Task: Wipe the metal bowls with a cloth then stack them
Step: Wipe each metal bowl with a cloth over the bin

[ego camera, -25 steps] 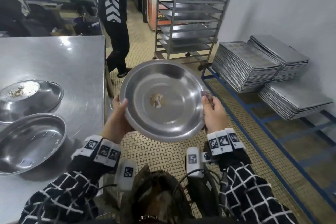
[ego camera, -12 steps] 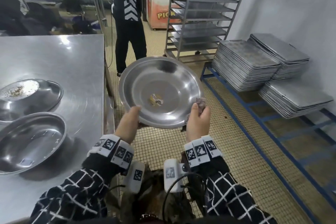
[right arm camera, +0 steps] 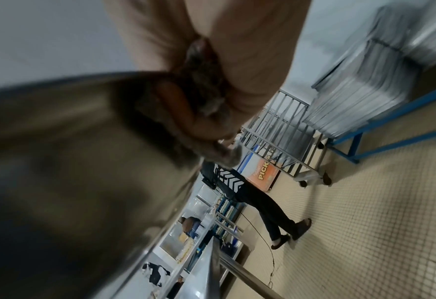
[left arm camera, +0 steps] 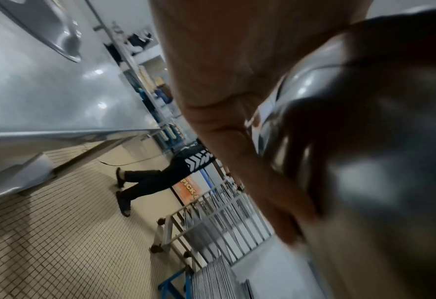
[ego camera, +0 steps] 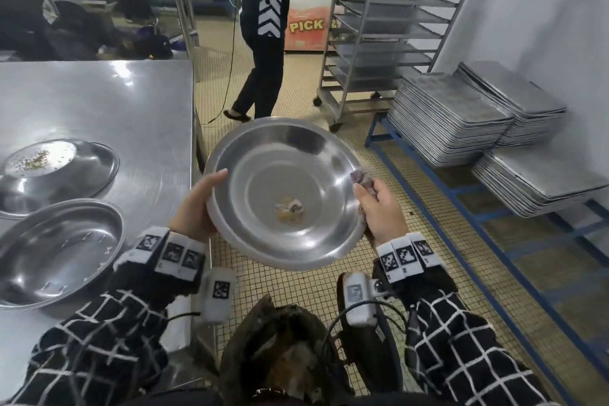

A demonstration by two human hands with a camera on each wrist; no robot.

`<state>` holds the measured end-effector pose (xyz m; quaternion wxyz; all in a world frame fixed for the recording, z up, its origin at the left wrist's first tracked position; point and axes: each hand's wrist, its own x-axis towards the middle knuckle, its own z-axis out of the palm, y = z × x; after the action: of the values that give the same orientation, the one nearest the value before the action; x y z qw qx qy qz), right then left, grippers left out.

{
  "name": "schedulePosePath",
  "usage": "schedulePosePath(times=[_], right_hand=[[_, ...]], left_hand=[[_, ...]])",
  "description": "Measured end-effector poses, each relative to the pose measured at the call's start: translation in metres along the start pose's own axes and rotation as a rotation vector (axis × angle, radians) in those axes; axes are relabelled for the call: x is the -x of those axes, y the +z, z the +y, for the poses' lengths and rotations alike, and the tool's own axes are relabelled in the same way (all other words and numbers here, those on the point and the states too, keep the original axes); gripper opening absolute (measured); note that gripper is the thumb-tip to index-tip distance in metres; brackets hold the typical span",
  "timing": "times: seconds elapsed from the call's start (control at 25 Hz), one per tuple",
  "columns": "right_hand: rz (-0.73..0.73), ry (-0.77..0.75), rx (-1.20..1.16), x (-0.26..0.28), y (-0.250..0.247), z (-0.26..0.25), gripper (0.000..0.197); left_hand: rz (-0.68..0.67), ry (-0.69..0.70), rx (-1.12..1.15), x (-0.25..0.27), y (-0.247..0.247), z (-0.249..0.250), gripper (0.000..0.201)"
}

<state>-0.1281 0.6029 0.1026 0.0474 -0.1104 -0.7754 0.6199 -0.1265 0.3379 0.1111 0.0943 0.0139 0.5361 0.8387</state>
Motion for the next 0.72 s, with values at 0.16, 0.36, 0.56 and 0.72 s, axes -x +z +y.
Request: schedulePosePath(times=[0.16,0.36,0.56,0.72], right_hand=[[-0.038,-0.022,0.064,-0.003,0.004,-0.007,0.018],[0.211,0.026,-0.021,0.025,0.041,-0.004,0.018],[0.351,0.084,-0.140,0.049,0.081,-0.001,0.018],[0.392,0.093,-0.136,0.054,0.097,0.000,0.019]], left_hand=[[0.111,-0.102,-0.046,0.001,-0.015,0.008,0.027],[0.335,-0.014,-0.140,0.003,-0.013,-0.017,0.027],[0.228,-0.090,-0.205,0.015,-0.006,-0.035,0.019],[0.108,-0.132,-0.239,0.024,-0.019,-0.044,0.018]])
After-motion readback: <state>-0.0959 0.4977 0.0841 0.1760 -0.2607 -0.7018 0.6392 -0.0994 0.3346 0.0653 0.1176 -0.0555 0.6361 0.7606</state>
